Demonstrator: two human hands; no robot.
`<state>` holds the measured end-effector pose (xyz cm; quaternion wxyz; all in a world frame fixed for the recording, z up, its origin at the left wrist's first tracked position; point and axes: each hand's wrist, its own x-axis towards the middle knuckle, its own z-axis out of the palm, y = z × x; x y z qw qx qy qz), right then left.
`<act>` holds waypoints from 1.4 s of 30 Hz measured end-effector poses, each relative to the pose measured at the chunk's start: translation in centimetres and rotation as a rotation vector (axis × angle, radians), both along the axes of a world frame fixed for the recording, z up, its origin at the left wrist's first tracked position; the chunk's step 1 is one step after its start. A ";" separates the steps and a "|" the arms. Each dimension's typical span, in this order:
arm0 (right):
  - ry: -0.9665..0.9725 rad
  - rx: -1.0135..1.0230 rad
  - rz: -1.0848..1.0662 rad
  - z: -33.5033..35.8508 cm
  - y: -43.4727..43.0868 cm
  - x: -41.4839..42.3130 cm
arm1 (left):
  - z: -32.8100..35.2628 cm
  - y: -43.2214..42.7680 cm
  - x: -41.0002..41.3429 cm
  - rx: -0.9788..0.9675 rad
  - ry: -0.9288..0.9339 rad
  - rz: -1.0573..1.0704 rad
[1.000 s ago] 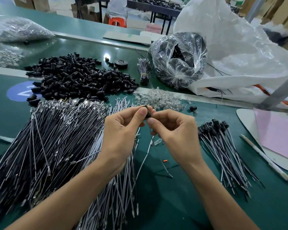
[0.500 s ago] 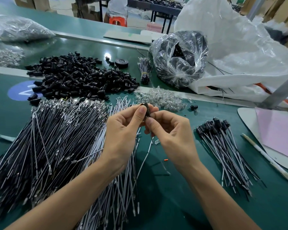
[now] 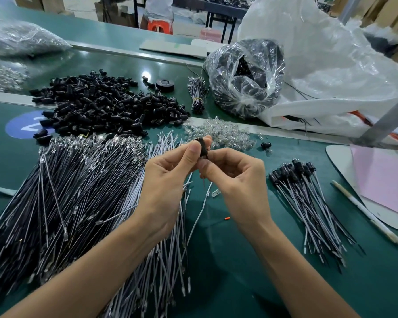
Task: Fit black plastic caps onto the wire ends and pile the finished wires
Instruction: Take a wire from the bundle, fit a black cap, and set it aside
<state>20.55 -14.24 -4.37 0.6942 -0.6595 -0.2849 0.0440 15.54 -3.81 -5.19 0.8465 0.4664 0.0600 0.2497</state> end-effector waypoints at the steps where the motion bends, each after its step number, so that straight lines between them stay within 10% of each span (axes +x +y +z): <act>1: -0.003 0.002 0.004 0.0 0.0 -0.1 | 0.0 0.0 0.0 0.011 -0.007 0.001; 42: 0.166 0.006 0.158 0.3 -1.2 0.5 | -0.6 0.6 -0.3 0.218 -0.035 0.012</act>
